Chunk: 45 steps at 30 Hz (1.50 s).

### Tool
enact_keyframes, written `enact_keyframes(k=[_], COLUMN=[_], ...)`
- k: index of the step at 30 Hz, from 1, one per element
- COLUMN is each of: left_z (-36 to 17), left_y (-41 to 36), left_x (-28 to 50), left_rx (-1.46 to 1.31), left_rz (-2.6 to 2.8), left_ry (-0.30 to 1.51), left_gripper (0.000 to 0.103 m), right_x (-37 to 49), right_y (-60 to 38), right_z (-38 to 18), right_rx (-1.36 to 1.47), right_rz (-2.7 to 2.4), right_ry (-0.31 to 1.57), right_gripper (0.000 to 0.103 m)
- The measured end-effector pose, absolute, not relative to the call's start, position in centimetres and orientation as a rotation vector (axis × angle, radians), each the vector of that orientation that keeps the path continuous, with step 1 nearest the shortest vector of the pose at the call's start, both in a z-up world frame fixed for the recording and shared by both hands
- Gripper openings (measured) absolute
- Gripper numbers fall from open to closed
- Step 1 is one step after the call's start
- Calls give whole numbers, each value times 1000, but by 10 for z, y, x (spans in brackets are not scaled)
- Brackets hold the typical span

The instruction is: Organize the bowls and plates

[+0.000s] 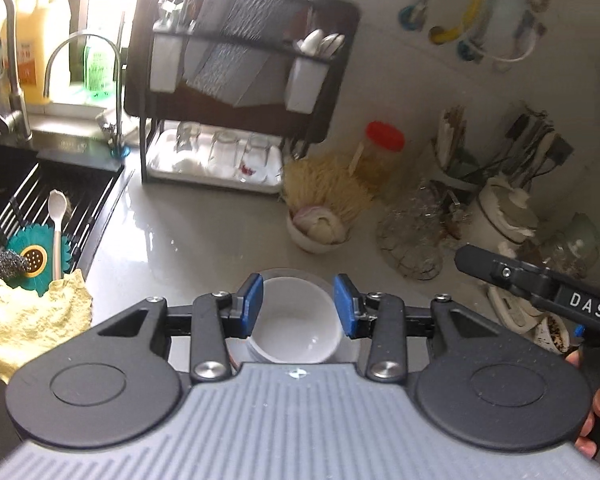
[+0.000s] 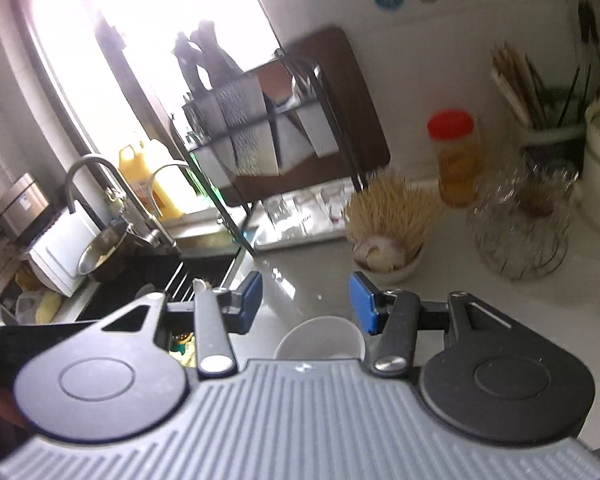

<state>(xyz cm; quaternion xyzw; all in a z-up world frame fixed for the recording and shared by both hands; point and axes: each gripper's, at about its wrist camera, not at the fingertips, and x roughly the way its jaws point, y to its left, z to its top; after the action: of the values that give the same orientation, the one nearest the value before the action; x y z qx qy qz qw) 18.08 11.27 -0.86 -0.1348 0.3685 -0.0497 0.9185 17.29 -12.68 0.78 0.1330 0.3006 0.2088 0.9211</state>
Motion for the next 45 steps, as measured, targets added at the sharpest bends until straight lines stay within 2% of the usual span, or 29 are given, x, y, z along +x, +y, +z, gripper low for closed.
enact_keyframes(k=[10,22,27,28,29,30,35,38,39,40,41,45], left_z=[28,14,8,6,5,4,3,5,5,5,5,6], left_y=[79,44,33,30,28,26,21,21,21,21,21,18], left_x=[106,49,32,28,26,23,10,5,4,4,3,-2], left_rx=[-189,-195,-169,-167,-168,-169,-166,-168,-171,-174,-177,-177], left_rz=[-112,-109,-95,-99,-104,-106,-80,-71,-66,-63,-66,-68], left_ry=[674,697,709,710,713,715,704,690,688,688,688,678], left_gripper=[45,63,73,75,78,79,91,95,95,96,96,97], right_x=[103,44,21,18,15,12,2,0,0,-1,-2,0], right_y=[-146,-178,-190,-193,-195,-197,-204,-206,-207,-208,-209,-208], right_z=[31,19,4,1,-2,-4,-6,-4,-4,-3,-3,-4], right_rx=[232,212,186,186,188,189,191,180,182,188,191,186], right_rz=[420,373,349,342,338,335,333,333,330,328,320,319], right_ry=[518,506,521,526,528,529,554,549,550,545,536,538], right_gripper=[52,52,52,53,62,65,66,67,70,81,87,88])
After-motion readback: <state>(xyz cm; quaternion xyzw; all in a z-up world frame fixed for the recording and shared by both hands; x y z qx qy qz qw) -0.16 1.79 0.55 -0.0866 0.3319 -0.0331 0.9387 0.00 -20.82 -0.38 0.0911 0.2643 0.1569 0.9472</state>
